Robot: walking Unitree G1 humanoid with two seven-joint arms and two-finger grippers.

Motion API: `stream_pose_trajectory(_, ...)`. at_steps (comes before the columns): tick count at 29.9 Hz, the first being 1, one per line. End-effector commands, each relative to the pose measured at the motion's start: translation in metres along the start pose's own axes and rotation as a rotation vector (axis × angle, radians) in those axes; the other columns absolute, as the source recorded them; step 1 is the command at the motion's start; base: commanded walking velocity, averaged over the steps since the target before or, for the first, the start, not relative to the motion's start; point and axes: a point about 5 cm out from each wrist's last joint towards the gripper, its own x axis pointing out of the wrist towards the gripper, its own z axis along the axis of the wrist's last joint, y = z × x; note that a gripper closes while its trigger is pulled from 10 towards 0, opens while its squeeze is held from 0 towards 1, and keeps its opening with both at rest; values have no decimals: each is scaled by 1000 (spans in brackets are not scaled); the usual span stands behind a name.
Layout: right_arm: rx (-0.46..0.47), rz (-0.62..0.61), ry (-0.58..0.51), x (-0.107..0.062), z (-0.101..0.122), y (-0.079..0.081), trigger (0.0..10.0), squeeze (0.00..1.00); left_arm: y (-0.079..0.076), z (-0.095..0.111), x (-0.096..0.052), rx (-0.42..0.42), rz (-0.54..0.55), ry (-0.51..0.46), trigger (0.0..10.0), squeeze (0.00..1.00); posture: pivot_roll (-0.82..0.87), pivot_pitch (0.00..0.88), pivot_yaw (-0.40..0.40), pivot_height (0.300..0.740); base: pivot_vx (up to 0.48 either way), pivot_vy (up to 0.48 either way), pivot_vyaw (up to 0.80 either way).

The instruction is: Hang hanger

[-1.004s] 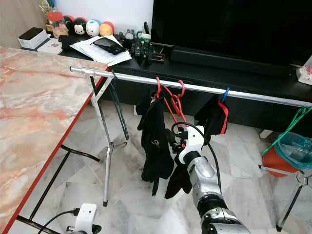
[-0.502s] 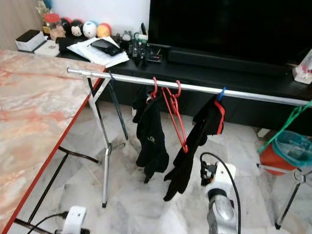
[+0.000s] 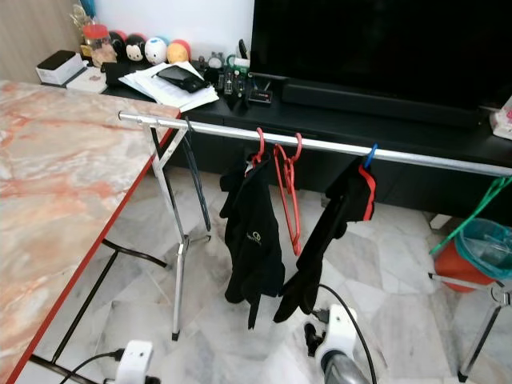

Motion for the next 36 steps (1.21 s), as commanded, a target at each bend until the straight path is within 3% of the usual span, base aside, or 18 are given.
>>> stream_pose_trajectory(1,-27,-32,42,-1,-2,-10,10000,0,7,-7,-2,21,15,39,10000,0,12,64,-57,740,0,0,0)
stream_pose_trajectory(4,-71,-60,139,-7,-22,-21,10000,0,5,-7,-1,30,13,42,10000,0,29,63,-60,740,0,0,0)
stream_pose_trajectory(8,-109,-96,188,-11,-31,-28,10000,0,4,-4,-1,13,14,29,10000,0,41,67,-62,740,0,0,0)
stream_pose_trajectory(14,-17,-100,181,-13,-36,-27,10000,0,14,-8,-3,16,28,31,10000,0,26,74,-54,740,0,0,-338)
stream_pose_trajectory(17,-40,-108,189,-14,-38,-28,10000,0,14,-8,-3,17,26,31,10000,0,28,73,-54,740,0,0,-671)
stream_pose_trajectory(36,-54,-84,197,-15,-41,-28,10000,0,6,5,0,10,10,-4,10000,0,33,70,-59,740,68,0,0)
